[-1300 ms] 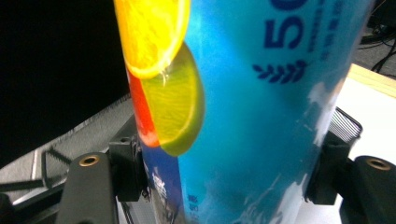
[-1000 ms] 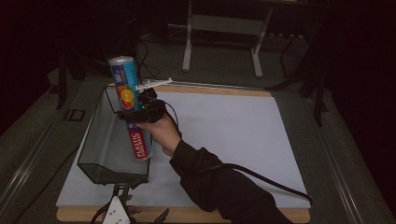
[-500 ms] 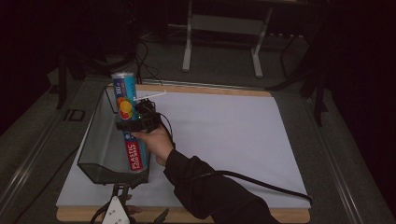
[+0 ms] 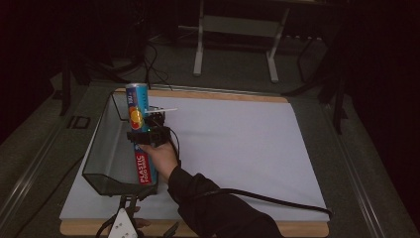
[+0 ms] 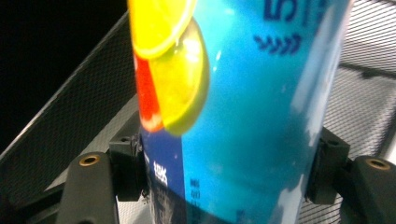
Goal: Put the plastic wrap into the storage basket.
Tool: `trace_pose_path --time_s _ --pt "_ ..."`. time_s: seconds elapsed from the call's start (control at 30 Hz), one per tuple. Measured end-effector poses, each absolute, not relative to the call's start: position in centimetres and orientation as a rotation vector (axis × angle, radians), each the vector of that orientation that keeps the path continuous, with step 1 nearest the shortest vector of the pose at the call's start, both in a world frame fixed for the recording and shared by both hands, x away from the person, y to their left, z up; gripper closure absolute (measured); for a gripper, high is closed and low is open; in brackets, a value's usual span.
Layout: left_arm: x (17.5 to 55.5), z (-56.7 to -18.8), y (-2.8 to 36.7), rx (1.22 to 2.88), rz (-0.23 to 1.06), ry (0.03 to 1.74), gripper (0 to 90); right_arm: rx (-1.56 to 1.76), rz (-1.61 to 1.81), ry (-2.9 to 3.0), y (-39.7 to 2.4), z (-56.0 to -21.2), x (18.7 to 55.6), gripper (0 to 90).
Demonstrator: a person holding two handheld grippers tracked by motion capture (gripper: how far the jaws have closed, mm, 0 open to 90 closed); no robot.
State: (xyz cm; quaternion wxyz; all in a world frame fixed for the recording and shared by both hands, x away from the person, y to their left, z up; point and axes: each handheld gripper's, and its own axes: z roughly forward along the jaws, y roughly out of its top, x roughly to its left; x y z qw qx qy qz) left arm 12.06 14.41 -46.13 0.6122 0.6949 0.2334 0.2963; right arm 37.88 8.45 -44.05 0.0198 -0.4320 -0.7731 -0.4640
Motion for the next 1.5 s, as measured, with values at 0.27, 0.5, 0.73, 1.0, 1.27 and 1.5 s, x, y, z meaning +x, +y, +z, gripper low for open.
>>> trace_pose_path --time_s 0.27,0.5,0.73,1.0,1.27,1.5 --pt "12.0 -46.1 14.4 1.604 0.679 0.534 0.6 -1.53 -1.424 -2.31 8.8 -45.3 39.1 31.4" --pt "12.0 -46.0 14.4 1.599 0.675 0.539 0.6 -1.63 -1.316 -2.247 9.2 -46.2 41.0 31.4" --pt "12.2 -46.0 14.4 1.6 0.674 0.556 0.6 -1.614 -1.239 -2.279 9.8 -46.7 41.9 31.1" --pt "12.2 -46.0 14.6 1.593 0.669 0.558 0.6 -1.641 -1.157 -2.267 10.1 -47.6 43.0 30.5" --pt "12.3 -45.9 14.6 1.582 0.66 0.558 0.6 -1.558 -1.136 -2.394 10.4 -47.6 43.3 27.4" --pt "12.3 -45.9 14.6 1.585 0.656 0.556 0.6 -1.45 -1.143 -2.5 10.5 -47.4 43.3 19.0"
